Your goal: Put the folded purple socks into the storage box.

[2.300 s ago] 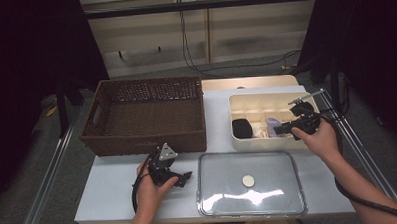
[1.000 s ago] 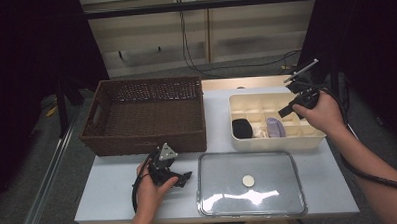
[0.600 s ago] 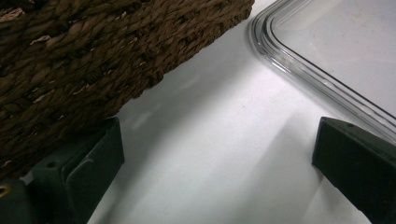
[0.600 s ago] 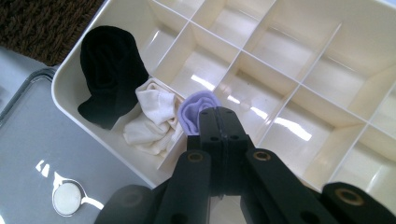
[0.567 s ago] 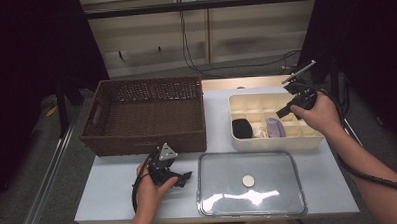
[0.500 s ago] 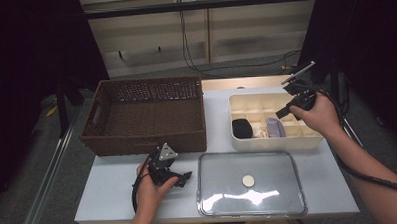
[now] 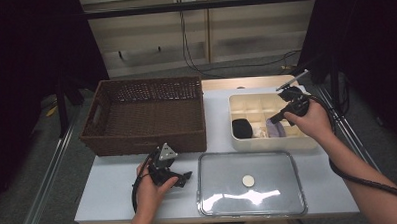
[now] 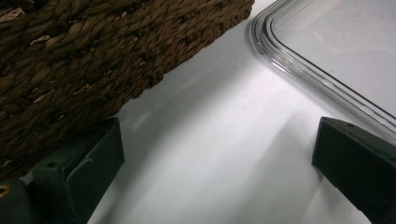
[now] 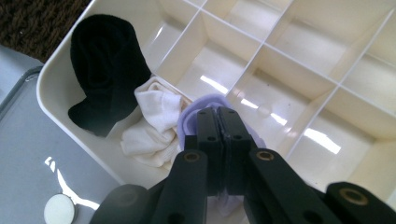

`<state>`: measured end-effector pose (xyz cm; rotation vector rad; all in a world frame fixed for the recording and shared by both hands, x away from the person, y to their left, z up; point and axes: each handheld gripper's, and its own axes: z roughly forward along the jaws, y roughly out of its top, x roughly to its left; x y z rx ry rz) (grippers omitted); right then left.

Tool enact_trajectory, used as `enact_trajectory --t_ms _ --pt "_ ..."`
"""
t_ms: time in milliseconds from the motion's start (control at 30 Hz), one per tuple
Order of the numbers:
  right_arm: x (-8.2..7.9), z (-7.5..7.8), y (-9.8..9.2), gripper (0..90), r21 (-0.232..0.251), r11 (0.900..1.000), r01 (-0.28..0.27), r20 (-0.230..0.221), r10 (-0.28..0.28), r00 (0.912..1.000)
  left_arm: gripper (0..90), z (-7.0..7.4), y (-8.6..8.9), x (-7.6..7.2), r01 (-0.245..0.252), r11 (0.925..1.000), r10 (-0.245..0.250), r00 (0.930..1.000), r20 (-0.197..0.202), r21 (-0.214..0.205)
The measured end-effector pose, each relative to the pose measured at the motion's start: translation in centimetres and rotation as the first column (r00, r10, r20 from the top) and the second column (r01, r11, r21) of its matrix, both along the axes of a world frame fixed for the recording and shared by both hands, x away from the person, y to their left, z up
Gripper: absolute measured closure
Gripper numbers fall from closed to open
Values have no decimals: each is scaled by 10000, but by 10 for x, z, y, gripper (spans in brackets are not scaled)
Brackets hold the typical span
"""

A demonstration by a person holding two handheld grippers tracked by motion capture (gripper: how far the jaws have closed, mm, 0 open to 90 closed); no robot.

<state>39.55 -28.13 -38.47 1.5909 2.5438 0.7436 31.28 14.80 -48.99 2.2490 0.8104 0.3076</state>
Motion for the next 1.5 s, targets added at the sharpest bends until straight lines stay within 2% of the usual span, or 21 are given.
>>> enact_trajectory --t_ms 300,633,800,1067,1167,1333,1500 --pt "-4 -21 5 899 -3 9998 -181 -268 180 9995 16 0 0 0 -4 10000 4 10000 -7 7" --pt "-8 -39 0 900 99 9999 -133 -612 139 9980 16 0 0 0 -4 10000 4 10000 -1 12" --pt "-6 -48 4 900 -275 9989 -390 -697 371 9969 16 0 0 0 -2 10000 2 10000 4 5" --pt "-3 -48 5 900 -383 9978 -543 -942 505 9943 16 0 0 0 1 10000 -1 10000 1 8" --pt "-4 -48 5 900 -368 9978 -548 -866 515 9949 16 0 0 0 3 10000 -3 10000 9 14" --pt "-8 -48 1 886 -42 9991 -420 -619 417 9972 16 0 0 0 -2 10000 2 10000 -5 17" --pt "-15 -37 -4 799 280 9991 -327 -365 337 9988 16 0 0 0 -5 10000 5 10000 -9 11"
